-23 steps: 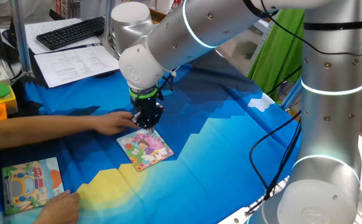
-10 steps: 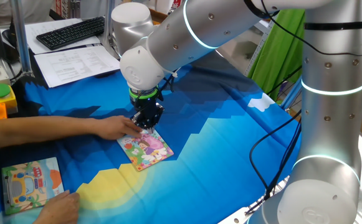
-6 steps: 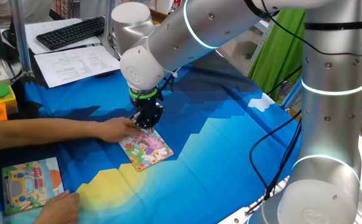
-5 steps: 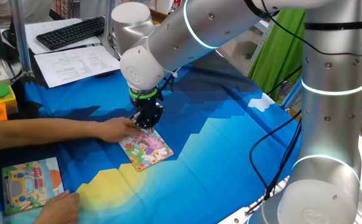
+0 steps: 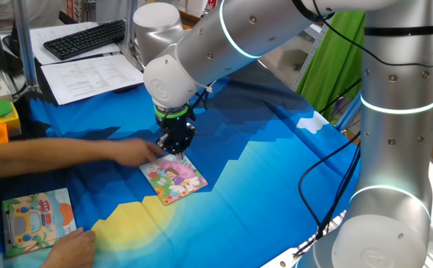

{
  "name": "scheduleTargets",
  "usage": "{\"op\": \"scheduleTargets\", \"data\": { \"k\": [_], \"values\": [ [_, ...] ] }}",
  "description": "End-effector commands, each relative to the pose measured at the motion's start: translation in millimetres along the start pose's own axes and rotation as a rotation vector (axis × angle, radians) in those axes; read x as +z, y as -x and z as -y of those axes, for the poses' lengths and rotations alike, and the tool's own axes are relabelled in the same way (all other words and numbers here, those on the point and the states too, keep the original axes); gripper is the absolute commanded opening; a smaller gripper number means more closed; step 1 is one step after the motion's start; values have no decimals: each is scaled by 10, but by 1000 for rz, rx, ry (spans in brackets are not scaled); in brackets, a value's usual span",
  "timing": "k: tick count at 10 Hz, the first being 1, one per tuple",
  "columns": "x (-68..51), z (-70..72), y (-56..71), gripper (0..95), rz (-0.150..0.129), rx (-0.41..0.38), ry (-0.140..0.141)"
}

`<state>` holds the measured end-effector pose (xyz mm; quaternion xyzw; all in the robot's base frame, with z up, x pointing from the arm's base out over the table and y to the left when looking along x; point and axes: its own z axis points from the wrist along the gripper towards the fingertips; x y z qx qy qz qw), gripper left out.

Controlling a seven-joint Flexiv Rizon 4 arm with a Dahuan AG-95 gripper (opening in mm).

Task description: Assemble one piece of a puzzle

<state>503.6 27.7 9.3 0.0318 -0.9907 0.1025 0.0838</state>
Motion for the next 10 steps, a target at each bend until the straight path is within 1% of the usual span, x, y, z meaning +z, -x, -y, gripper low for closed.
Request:
{"op": "scheduleTargets", "data": {
  "k": [1,2,3,4,6,7,8,9,10],
  "values": [
    [-1,1,-1,0,3,-6,27],
    [-1,1,-1,0,3,-3,54],
    [-1,1,-1,0,-1,-2,67],
    [-4,4,-2,0,-1,-3,90],
    [-29,31,-5,0,-3,17,163],
    [-31,32,-4,0,-8,29,187],
    [-43,43,-9,0,-17,36,225],
    [-59,54,-9,0,-21,41,252],
    [-73,57,0,0,-25,46,263]
  ]
}}
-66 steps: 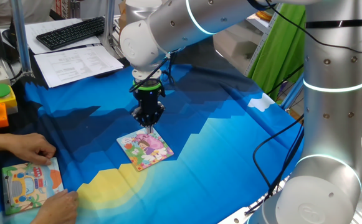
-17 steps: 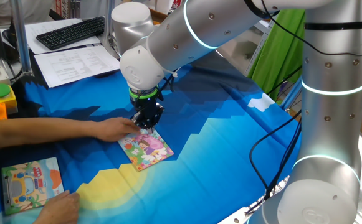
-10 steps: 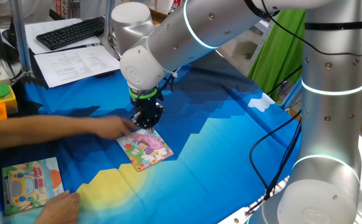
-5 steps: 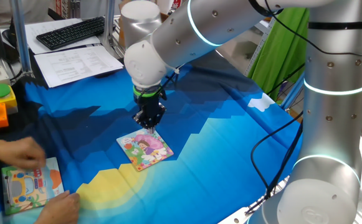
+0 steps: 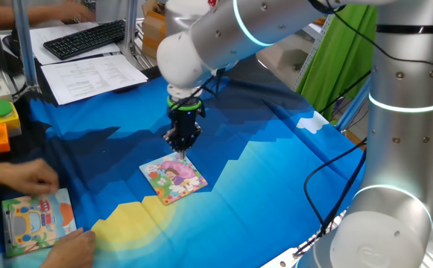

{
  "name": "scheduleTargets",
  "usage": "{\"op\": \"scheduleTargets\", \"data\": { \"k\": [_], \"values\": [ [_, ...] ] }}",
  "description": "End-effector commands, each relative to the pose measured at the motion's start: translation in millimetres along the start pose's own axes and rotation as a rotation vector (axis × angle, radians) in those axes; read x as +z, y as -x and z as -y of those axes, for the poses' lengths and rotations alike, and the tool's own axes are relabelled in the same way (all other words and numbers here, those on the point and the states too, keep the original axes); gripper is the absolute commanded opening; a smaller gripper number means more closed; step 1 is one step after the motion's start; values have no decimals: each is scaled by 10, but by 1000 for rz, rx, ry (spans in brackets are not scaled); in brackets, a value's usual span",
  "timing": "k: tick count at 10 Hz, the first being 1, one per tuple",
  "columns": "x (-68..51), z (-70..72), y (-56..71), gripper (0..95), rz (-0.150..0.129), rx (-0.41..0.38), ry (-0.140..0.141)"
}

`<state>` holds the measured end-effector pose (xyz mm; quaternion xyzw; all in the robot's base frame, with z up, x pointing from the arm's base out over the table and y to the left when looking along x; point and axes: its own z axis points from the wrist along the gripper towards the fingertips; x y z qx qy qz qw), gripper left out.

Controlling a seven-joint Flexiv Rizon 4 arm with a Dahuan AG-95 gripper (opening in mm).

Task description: Assemble one piece of a puzzle

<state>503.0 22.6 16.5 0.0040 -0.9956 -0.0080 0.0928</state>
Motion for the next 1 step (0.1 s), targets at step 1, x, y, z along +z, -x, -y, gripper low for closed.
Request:
{"op": "scheduleTargets", "data": {
  "k": [1],
  "values": [
    [-23,-12,25,0,-13,16,38]
  ]
}}
